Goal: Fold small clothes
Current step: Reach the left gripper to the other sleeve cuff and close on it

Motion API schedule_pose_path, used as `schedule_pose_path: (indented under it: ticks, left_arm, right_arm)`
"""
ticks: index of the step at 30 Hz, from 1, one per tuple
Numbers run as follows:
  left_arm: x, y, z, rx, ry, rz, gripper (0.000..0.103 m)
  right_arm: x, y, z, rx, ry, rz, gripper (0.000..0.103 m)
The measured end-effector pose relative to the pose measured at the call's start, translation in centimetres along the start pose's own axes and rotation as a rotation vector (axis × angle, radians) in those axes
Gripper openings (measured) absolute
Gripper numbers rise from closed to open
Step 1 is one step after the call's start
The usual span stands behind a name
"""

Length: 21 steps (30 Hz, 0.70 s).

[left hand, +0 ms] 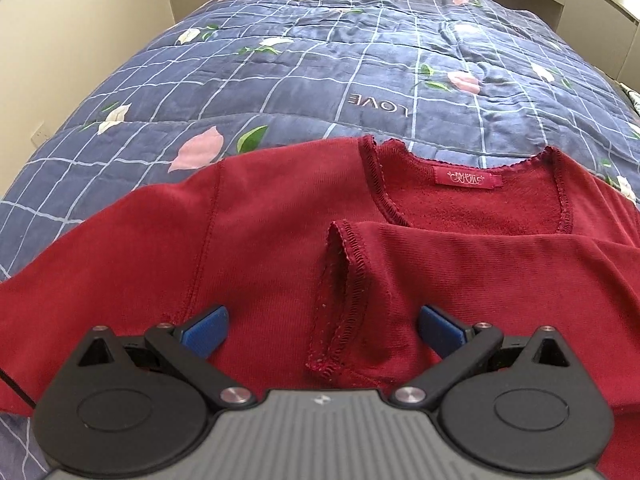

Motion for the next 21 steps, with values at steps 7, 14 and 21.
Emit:
schedule_pose_path:
  ticks: [7, 14, 21]
  left_arm:
    - [-0.3, 0.2, 1.8, -0.019, 0.039, 0.005, 0.103]
    - [1.6, 0.5, 5.8, -0.084, 0.027, 0.042, 0.103]
    - [7.3, 2.6, 8.9, -0.124, -0.001, 0.210, 0.103]
  right_arm:
    - [-1.2, -1.6, 2.6, 0.000, -0.059, -0.047, 0.102]
    - [1.0, -2.2, 0.7, 0.045, -0.051, -0.027, 0.102]
    - [1.9, -1.2, 0.8, 0.087, -0.053, 0.003, 0.102]
Point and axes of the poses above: each gripper's, at about its wrist camera, not at the fingertips, and z roughly against the way its jaws point, x to its left, y to its underside, the point moved 10 cm from there along -z, roughly the way its jaws point, and after that the axes turned 15 degrees about y, right-handed, at the moved point
